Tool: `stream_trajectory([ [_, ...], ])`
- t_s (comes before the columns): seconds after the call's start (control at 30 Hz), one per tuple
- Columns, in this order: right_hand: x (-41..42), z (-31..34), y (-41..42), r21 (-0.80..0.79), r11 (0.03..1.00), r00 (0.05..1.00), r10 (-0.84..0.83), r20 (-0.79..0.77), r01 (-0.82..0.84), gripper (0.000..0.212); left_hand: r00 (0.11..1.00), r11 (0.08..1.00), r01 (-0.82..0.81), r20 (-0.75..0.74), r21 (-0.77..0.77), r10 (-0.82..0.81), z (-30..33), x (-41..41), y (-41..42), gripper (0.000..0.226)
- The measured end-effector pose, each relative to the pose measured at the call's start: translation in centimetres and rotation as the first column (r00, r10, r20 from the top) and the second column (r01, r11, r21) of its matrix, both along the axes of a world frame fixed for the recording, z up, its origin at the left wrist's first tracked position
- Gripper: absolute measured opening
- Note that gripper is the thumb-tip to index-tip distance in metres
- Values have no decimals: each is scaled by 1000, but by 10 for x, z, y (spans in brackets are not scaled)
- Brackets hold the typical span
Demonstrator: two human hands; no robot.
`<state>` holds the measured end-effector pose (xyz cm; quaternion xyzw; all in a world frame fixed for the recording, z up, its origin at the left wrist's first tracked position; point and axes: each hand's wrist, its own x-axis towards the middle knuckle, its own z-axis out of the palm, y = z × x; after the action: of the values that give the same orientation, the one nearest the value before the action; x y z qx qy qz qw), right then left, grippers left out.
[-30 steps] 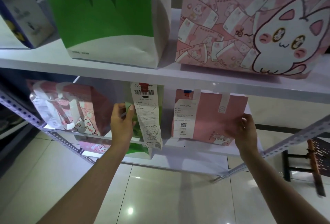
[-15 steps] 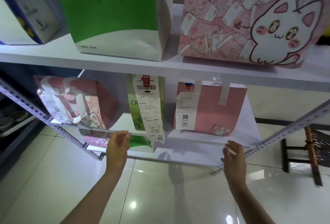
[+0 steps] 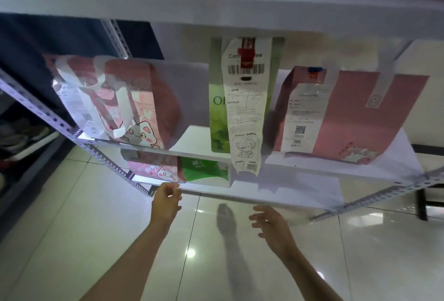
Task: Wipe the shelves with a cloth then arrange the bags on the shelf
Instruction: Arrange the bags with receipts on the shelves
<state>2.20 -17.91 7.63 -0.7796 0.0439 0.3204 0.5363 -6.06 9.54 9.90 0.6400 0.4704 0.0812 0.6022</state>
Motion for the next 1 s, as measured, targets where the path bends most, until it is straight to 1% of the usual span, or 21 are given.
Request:
stream_trajectory([
  [0.1,15,-29,36,-52,994,983,106,150,-99,26,997,997,76,-30,11,-76,-22,15,21,8],
  [0.17,30,-45,62,-75,984,963,172,206,-160,27,990,990,136,-43,40,-134,-37,31,36,9],
  [0.2,39,-53,74,-89,983,962,176,209,-161,26,985,984,170,-51,47,-168,-44,39,43,9],
  [0.3,64,-70,106,-33,992,975,126,184,-122,28,976,974,217,-38,66,-215,-60,63,62,16],
  [0.37,79,-81,124,-33,988,965,155,211,-151,26,973,969,229,-38,88,-227,-69,74,73,16],
  [0.43,91,-93,139,-23,990,964,143,224,-141,24,966,961,257,-42,104,-254,-80,82,81,13],
  [0.5,96,-100,149,-4,989,963,146,226,-149,27,958,954,286,-41,88,-284,-94,88,88,11],
  [0.57,99,-103,157,5,989,961,141,238,-146,30,954,951,300,-33,76,-298,-108,93,93,14],
  [0.7,104,-115,162,-14,992,975,127,182,-127,33,960,959,280,-23,50,-279,-123,99,95,22],
  [0.83,102,-121,156,-50,989,982,146,118,-141,47,967,966,254,2,40,-254,-127,104,85,22],
  [0.9,101,-121,150,-39,992,983,128,131,-124,50,970,970,243,22,17,-243,-125,105,76,22],
  [1.0,103,-122,134,-50,996,981,83,178,-75,49,959,961,277,63,4,-277,-125,109,60,23],
])
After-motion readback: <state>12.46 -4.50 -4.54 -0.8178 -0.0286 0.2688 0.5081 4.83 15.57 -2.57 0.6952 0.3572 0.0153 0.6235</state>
